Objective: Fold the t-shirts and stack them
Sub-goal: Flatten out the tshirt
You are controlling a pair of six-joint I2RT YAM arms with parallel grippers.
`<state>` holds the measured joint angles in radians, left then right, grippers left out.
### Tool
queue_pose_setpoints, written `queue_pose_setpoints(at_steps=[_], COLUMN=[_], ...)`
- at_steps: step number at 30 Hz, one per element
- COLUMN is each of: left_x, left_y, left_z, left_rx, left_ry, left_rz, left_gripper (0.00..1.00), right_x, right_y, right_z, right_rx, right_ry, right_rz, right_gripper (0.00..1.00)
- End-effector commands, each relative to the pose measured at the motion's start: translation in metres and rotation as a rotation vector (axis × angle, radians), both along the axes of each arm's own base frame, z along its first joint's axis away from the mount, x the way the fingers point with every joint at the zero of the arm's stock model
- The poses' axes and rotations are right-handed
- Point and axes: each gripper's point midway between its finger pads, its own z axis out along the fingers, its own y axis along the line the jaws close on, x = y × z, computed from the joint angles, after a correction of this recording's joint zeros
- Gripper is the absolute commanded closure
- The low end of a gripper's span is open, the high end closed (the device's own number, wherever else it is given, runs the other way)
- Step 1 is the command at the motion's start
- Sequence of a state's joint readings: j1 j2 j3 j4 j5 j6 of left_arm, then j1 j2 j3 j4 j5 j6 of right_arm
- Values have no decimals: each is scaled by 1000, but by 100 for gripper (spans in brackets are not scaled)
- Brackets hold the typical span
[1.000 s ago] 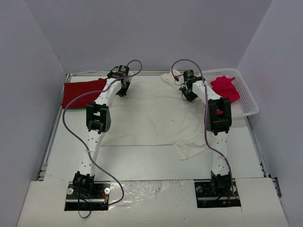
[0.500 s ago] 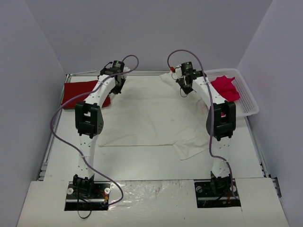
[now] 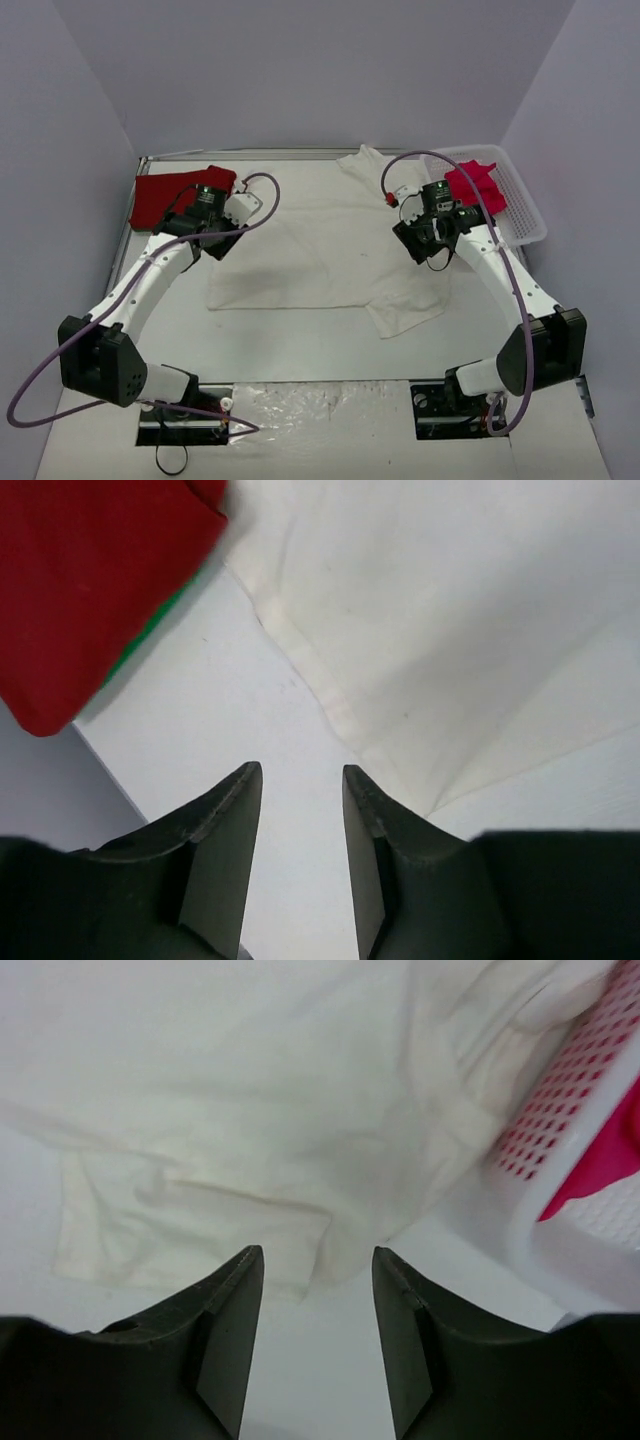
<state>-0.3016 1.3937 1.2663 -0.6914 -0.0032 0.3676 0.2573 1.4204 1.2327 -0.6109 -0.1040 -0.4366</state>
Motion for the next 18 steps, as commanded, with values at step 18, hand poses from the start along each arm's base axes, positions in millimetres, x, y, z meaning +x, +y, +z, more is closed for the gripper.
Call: queue_pose_setpoints(at_steps=[18], left_x=[-93], left_y=[10], left_z=[-101], left_rx=[102], left_ry=[45], left_rz=[-397], left_gripper=[49], right_x=[-28], right_y=[-19], right_z=[-15], right_rx=[185], right_ry=[91], right_rz=[-121], right_gripper=[52])
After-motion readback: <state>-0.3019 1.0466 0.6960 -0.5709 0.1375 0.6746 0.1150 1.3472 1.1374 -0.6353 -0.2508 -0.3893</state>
